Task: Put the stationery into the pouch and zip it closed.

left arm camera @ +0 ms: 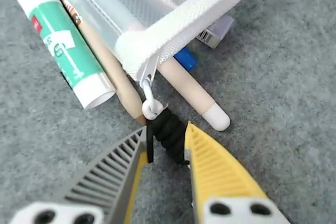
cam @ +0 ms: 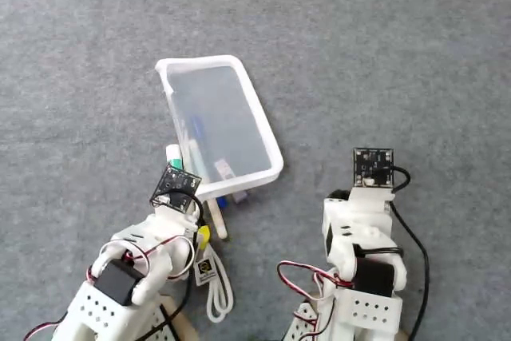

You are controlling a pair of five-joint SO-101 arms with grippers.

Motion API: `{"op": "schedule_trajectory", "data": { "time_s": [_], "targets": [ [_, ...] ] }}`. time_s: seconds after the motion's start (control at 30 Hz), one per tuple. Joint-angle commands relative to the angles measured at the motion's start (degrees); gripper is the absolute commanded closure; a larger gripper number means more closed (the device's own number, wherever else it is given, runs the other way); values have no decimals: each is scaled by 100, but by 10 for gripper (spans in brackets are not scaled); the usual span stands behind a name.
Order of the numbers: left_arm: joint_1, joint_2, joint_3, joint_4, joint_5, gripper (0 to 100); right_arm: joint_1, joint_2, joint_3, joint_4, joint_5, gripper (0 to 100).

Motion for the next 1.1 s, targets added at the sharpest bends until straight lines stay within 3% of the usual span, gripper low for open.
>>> {"op": "schedule_trajectory", "data": {
  "time_s": [0.0, 0.13, 0.33, 0.43, 0.53, 0.63, 0.83, 1.07],
  "targets": [
    [356, 0, -514, 220, 70, 818, -343, -488, 66, 35, -26, 984],
    [558, 44, -743, 492, 492, 660, -835, -488, 57, 35, -35, 984],
    [374, 0, -1130, 457, 484, 643, -1451, -488, 57, -18, 18, 983],
    [-268, 0, -1780, 457, 475, 643, -2576, -488, 57, -18, 404, 960],
    [-1262, 26, -2114, 501, 369, 642, -3455, -444, 57, -132, 475, 862],
    [-2281, 9, -1727, 519, -18, 642, -3754, -444, 57, -308, 466, 815],
    [-3758, 9, -145, 404, -211, 642, -4554, -426, 22, -308, 9, 854],
    [-4145, 44, -40, 325, 70, 646, -4527, 1138, -646, -554, -88, 855]
  ]
}}
